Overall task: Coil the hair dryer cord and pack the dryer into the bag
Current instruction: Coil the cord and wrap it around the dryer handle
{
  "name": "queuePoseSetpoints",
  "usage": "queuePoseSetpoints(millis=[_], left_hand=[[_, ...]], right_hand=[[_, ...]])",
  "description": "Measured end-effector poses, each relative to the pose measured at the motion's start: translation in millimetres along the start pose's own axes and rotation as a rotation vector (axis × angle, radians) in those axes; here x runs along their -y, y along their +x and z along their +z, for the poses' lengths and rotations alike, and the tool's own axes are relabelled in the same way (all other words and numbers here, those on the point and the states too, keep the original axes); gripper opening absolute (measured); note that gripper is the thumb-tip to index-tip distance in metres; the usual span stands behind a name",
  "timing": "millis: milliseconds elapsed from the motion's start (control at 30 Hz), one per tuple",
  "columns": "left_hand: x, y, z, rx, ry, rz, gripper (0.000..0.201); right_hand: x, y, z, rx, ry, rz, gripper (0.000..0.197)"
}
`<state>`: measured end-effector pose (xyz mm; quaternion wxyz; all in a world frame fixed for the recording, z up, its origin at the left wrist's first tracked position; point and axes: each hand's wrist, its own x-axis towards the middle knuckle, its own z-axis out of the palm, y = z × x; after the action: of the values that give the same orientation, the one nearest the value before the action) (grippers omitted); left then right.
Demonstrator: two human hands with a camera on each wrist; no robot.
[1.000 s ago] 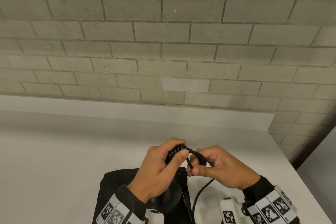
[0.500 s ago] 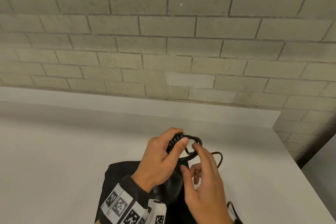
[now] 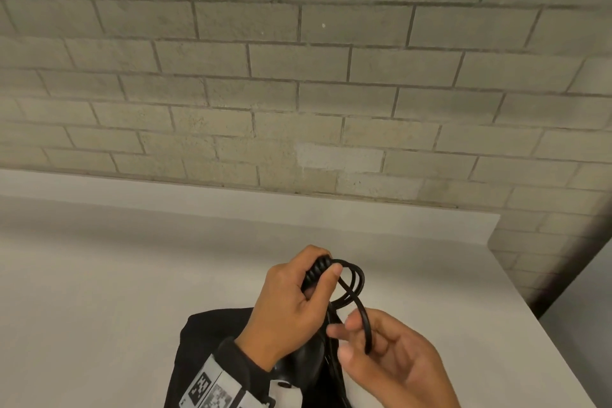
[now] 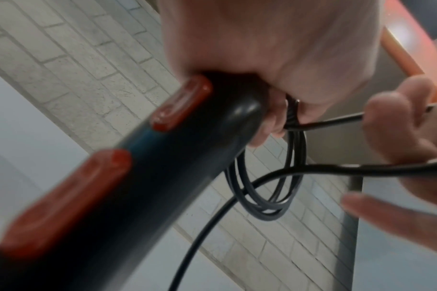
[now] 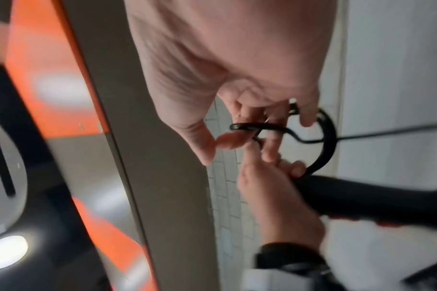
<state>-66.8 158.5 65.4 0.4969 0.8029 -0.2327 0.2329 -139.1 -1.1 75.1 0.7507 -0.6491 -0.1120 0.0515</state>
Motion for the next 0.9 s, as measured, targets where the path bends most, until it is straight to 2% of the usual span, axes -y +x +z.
queuePoseSetpoints(millis=[67, 133, 200, 267, 300, 433, 467, 533, 567, 667, 733, 800, 900], left_hand=[[1, 1, 1, -0.018, -0.02, -0.014, 0.012], [1, 2, 1, -0.002, -0.04, -0.036, 0.018], [0, 3, 1, 0.019, -0.045, -0.017, 0.017], [-1, 3, 2, 0.027, -0.04, 0.008, 0.014], [-1, 4, 2, 0.02, -0.043, 0.003, 0.014], [5, 7, -5, -0.024, -0.053, -0.063, 0.016], [7, 8, -7, -0.032, -0.054, -0.075, 0.016], [9, 9, -8, -0.029, -0.055, -0.091, 0.014], [10, 10, -9, -0.022, -0.061, -0.095, 0.012], [12, 10, -9, -0.011, -0.087, -0.109, 0.006], [13, 11, -11, -0.017, -0.105, -0.121, 0.008], [14, 12, -12, -0.015, -0.115, -0.125, 0.009], [12, 11, -7, 0.019, -0.107, -0.081, 0.011]], right_hand=[[-14, -1, -1, -0.104, -0.1, -0.126, 0.056], [-32, 0, 0, -0.184, -0.132, -0.227, 0.05], [-42, 1, 4, -0.242, 0.057, -0.277, 0.047], [-38, -1, 5, -0.243, 0.341, -0.192, 0.056], [-34, -3, 5, -0.246, 0.408, -0.137, 0.06], [-16, -13, -3, -0.215, 0.472, 0.112, 0.072], [-14, -14, -8, -0.215, 0.411, 0.143, 0.067], [-19, -15, -15, -0.252, 0.212, 0.132, 0.033], [-25, -15, -18, -0.31, 0.075, 0.107, 0.023], [-47, -19, -34, -0.533, -0.39, -0.059, 0.03], [-45, -20, -45, -0.677, -0.566, -0.171, 0.033], [-47, -18, -58, -0.777, -0.438, -0.2, 0.033], [-54, -11, -61, -0.926, 0.038, -0.079, 0.011]])
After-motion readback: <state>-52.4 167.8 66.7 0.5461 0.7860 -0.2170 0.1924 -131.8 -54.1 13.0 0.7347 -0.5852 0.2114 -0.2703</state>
